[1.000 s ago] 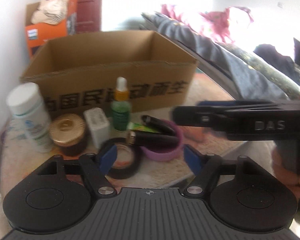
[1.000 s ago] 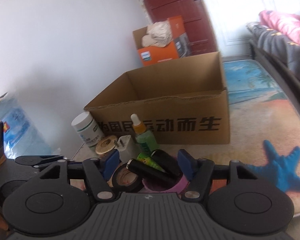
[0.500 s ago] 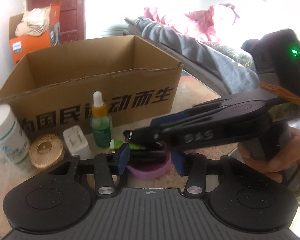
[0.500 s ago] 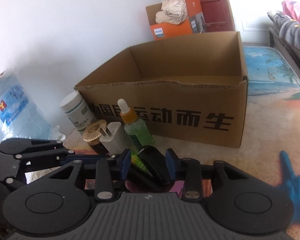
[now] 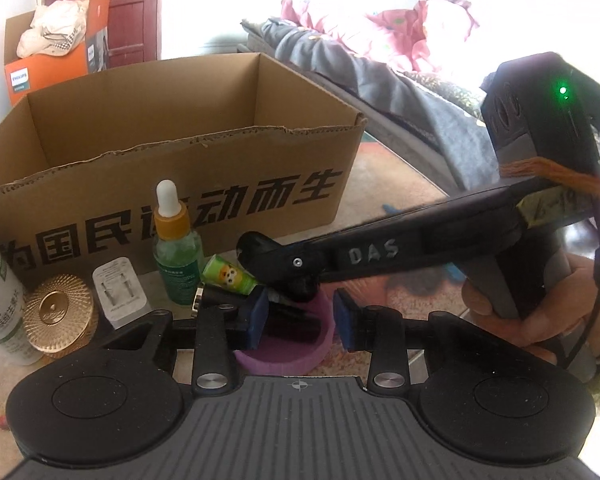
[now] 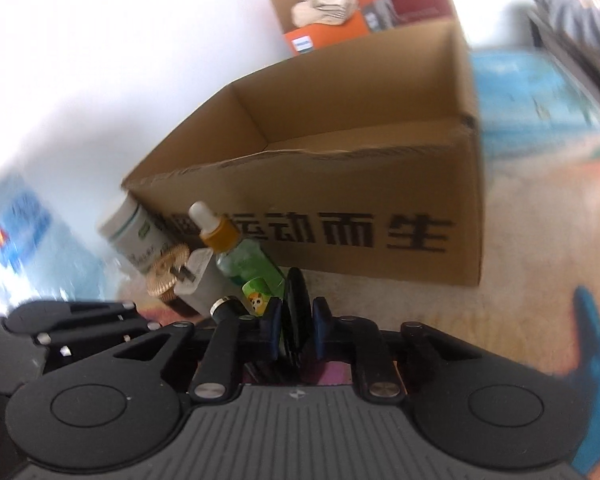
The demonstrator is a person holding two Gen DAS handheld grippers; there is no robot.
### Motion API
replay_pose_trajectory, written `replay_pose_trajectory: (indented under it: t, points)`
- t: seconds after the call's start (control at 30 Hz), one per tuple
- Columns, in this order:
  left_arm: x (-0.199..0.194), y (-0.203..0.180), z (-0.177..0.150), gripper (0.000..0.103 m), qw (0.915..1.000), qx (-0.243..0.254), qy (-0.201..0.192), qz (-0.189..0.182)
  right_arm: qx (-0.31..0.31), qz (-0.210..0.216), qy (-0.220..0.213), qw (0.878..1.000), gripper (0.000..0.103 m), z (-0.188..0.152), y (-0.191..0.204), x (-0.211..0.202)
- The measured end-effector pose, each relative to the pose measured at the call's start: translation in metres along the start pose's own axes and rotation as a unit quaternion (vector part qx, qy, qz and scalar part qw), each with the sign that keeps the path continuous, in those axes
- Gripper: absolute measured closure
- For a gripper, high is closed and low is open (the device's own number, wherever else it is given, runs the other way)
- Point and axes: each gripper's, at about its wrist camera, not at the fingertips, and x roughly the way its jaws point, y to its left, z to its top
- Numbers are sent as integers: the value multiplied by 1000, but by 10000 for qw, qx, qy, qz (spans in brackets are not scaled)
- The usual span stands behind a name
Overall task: Organize rigid objects
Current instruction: 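Carry the black oval case into the cardboard box and open the right gripper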
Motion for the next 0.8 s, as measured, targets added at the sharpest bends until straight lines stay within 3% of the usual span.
replay_pose_trajectory:
  t: [0.2, 0.43, 0.57, 0.8]
  points:
    - [11, -2, 9, 67, 9999, -41, 111, -20, 1037, 641, 28, 9925, 86, 0, -36, -6]
    - [19, -5, 13, 66, 9996, -57, 254, 109, 1589, 1197, -29, 9800, 86, -2, -55, -11]
    - [18, -6, 13, 66, 9996, -106, 268, 71, 1681, 1203, -32, 9784, 86, -4, -59, -17]
    - [-18, -12, 18, 66, 9999, 48, -122, 51, 1469, 1139, -283, 9822, 86, 4, -32, -46]
